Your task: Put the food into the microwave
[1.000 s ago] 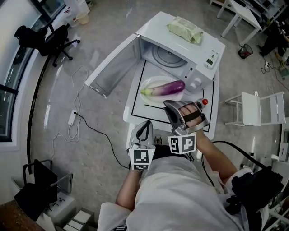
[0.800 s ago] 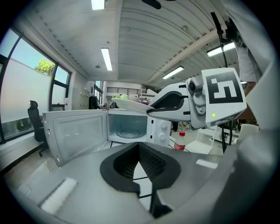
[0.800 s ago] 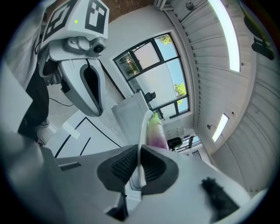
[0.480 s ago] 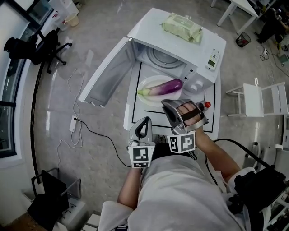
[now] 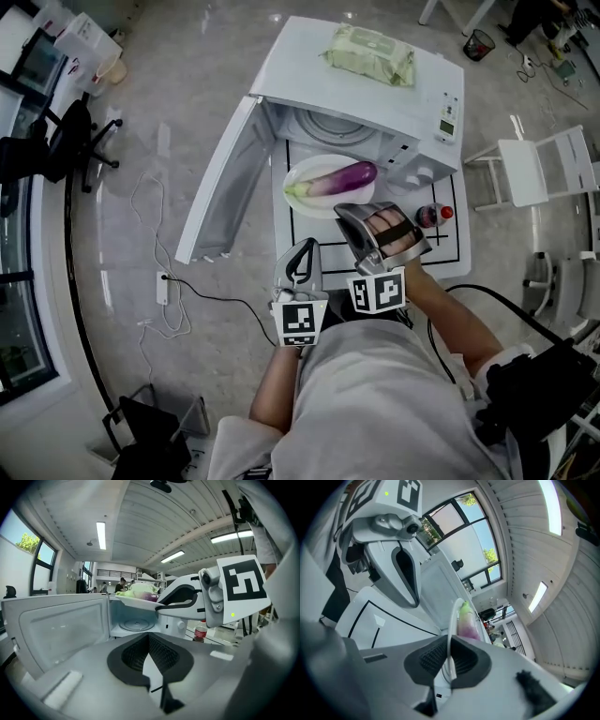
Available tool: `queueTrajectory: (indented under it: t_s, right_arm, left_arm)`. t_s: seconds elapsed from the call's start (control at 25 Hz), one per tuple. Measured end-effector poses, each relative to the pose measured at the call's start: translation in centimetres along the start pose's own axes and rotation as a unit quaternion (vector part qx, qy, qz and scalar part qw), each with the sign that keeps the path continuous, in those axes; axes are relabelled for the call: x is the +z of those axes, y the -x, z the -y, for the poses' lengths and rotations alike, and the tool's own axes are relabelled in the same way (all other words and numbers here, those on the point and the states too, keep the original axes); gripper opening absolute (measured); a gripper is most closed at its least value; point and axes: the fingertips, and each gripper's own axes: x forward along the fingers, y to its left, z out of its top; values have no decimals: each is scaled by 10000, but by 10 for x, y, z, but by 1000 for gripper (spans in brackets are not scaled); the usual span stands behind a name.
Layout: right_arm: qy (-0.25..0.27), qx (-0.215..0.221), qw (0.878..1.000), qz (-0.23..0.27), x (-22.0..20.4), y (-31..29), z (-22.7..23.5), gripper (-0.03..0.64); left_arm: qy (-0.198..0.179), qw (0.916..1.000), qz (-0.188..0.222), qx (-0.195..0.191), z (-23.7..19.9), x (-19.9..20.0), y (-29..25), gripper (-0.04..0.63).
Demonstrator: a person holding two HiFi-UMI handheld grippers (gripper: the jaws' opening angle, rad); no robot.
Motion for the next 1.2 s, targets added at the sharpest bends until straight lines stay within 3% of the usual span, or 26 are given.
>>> queueTrajectory:
  t_s: [0.36,0.64,0.8,1.2]
  right_arm:
    - [-518,-62,9955,-789,-1,-56,4,26]
    - [-957,-87,9826,-1588,-34,-87,1,26]
    - [-959,-3,9782,-1843,-51,-106,-3,26]
    - [-963,242,9714,-2158,-87,-152,-13,26]
  left_arm:
    - [-100,9977,2,-671,-49,-3,-29,8]
    - [-242,9925,-54,-1200,-66,-13,-59,8]
    - [-318,9894,-80,-1412,-70,-30,-79,8]
    - [-146,9892,-339,-1420,-79,-60,-107,8]
